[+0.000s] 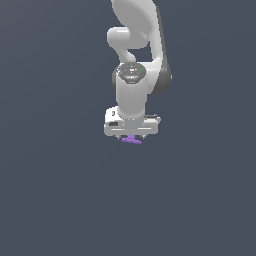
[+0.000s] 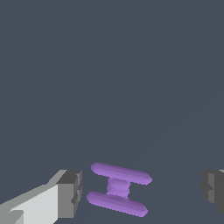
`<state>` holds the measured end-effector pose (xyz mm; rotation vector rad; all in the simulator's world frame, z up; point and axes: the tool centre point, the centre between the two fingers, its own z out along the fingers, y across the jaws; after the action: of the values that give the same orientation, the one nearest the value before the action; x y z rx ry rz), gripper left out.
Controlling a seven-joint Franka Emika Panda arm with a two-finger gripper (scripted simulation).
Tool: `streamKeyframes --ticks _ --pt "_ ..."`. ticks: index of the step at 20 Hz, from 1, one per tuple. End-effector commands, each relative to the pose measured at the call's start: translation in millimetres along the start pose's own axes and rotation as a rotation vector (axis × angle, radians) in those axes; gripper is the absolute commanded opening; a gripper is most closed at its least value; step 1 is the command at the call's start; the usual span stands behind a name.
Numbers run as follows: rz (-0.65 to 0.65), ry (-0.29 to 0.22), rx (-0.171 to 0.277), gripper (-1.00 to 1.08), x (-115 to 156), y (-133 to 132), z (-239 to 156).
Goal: Pick up the object and move it to a goal position.
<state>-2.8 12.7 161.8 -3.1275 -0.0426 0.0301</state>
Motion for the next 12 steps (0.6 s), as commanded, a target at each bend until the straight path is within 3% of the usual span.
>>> streamKeyframes --ticks 1,12 --pt "0.000 0.000 0.000 1.00 0.0 0.0 0.0" --pt "0.014 0.010 0.023 1.00 4.0 11.4 -4.0"
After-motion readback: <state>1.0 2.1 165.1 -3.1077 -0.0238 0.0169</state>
